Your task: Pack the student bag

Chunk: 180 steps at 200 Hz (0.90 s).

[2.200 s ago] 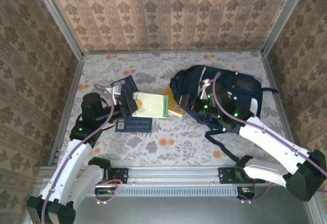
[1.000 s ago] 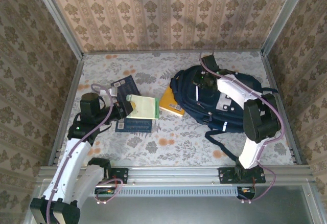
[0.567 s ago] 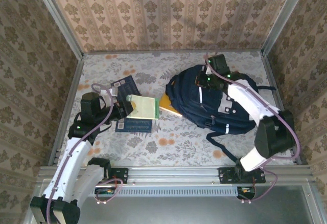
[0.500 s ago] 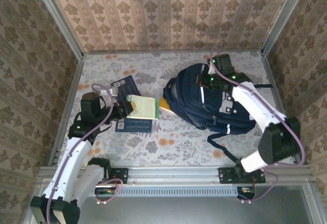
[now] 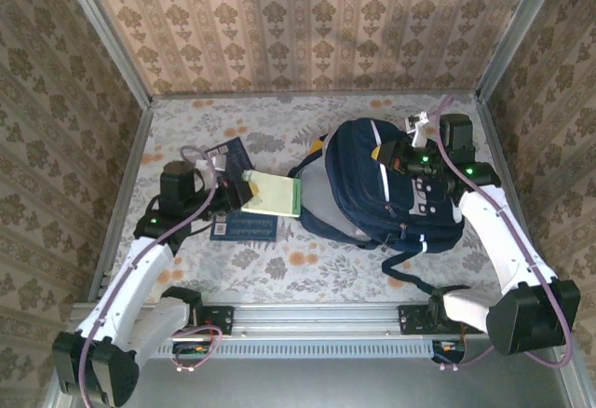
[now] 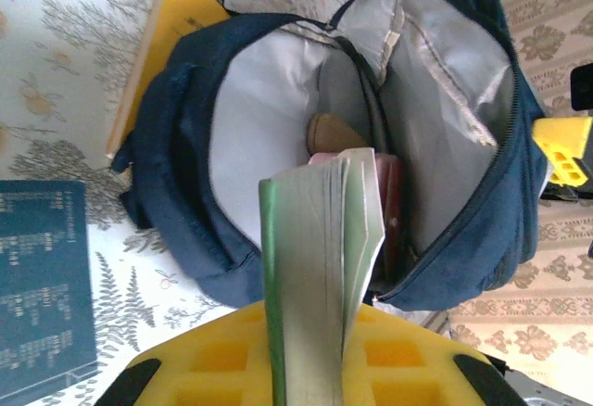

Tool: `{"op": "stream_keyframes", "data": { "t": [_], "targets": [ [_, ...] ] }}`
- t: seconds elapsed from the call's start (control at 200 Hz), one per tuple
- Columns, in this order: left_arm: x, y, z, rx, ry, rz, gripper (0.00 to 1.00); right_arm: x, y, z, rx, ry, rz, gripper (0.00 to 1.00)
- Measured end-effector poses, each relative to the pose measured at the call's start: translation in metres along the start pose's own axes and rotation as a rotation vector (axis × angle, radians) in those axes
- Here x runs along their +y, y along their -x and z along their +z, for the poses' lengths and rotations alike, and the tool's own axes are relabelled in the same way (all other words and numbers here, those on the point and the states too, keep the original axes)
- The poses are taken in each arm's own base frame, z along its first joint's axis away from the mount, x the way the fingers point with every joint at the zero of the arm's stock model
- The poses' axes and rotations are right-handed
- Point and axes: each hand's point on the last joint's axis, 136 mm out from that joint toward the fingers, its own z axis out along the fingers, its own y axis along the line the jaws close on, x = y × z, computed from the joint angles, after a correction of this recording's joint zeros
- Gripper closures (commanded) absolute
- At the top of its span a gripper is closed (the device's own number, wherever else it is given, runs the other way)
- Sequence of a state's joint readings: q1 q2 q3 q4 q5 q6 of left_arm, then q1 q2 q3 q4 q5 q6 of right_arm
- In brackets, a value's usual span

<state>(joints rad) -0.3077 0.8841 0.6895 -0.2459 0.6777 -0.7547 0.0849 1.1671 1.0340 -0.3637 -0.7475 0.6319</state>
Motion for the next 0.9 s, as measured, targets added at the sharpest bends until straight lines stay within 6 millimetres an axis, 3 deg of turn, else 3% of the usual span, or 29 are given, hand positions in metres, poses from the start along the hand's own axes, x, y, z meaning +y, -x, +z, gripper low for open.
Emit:
{"op": "stream_keyframes", "data": {
  "t": [0.235, 0.625, 0.765, 0.9],
  "targets": [
    [-0.026, -0.014, 0.047, 0.082, -0.034, 0.031, 1.0, 0.012, -0.007, -0.013, -0.019, 0.13, 0.059, 1.0],
    [-0.045, -0.04, 0.152, 0.183, -0.096, -0.003, 1.0, 0.028, -0.004, -0.02, -0.038, 0.213, 0.082, 1.0],
    [-0.061, -0.039, 0.194, 0.174, -0.154, -0.021, 1.0, 0.032, -0.003, -0.023, -0.051, 0.23, 0.085, 1.0],
    [-0.079, -0.051, 0.236, 0.179, -0.223, -0.049, 1.0, 0.033, -0.002, -0.023, -0.055, 0.239, 0.107, 1.0]
  ]
}}
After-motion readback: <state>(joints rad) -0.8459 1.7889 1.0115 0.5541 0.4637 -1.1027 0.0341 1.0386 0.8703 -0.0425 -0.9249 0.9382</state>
